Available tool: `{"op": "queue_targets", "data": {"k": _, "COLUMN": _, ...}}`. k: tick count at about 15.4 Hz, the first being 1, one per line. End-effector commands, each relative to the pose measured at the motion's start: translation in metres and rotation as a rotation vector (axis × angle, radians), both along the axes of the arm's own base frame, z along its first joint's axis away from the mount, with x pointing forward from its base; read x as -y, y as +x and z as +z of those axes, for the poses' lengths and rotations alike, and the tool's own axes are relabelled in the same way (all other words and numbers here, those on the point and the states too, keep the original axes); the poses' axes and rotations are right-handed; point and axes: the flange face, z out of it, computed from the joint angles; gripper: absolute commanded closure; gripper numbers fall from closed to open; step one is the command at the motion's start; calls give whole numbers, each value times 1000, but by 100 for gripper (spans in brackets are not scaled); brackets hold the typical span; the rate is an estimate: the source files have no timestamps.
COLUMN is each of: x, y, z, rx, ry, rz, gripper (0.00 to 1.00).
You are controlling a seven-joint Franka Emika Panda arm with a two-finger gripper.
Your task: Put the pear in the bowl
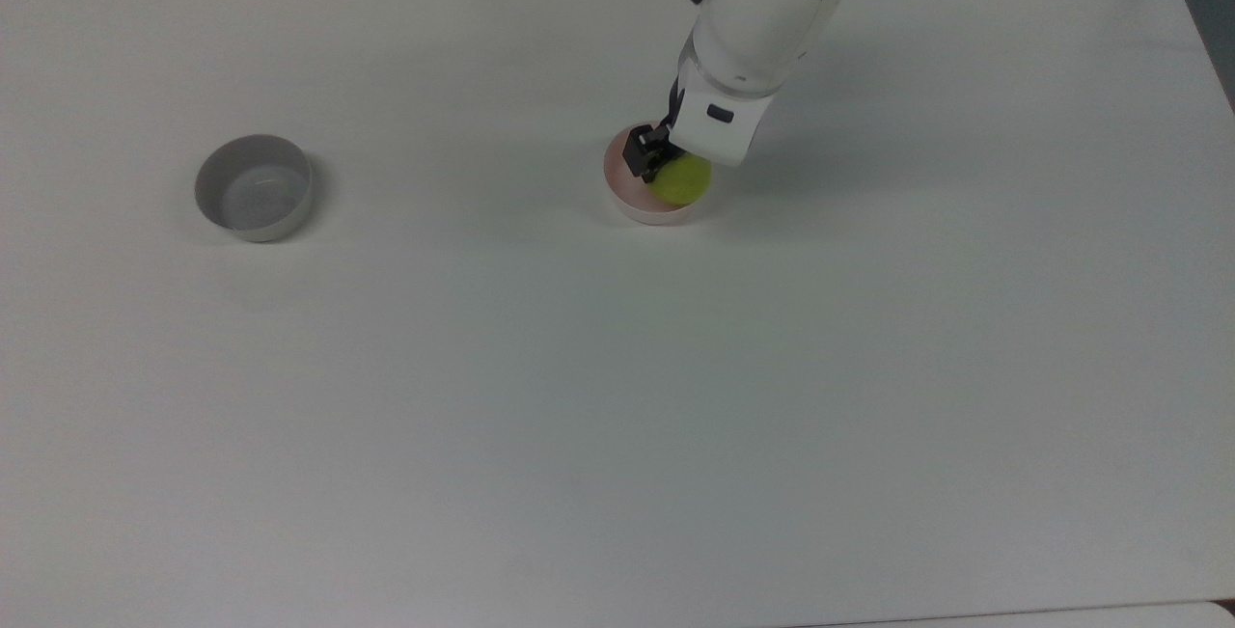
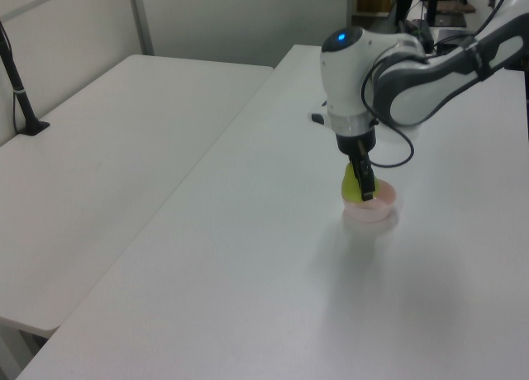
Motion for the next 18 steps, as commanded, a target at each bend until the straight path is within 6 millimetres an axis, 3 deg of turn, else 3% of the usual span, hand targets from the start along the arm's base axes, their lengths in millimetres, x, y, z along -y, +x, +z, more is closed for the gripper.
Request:
{"op": "queue_targets", "data": {"k": 1, "x": -1, "y": -3, "z": -18, "rx": 19, "ry": -21, "rz": 6, "gripper": 67}}
{"op": "queue_targets", "data": {"k": 5, "x": 0, "y": -3, "z": -26, "rx": 16, "ry": -25, "rz": 6, "gripper": 40}}
{"op": "queue_targets", "data": {"k": 7, "x": 3, "y": -3, "z": -21, "rx": 17, "ry": -23, "rz": 0, "gripper": 3}}
{"op": "queue_targets", "data": {"k": 10, "x": 9, "y": -2, "z": -5, "rx": 35, "ry": -14, "rz": -11, "gripper": 0}}
{"op": "queue_targets", "data": {"k": 18, "x": 25, "y": -3, "z": 94, "rx": 82, "ry": 32, "rz": -57, "gripper": 0}}
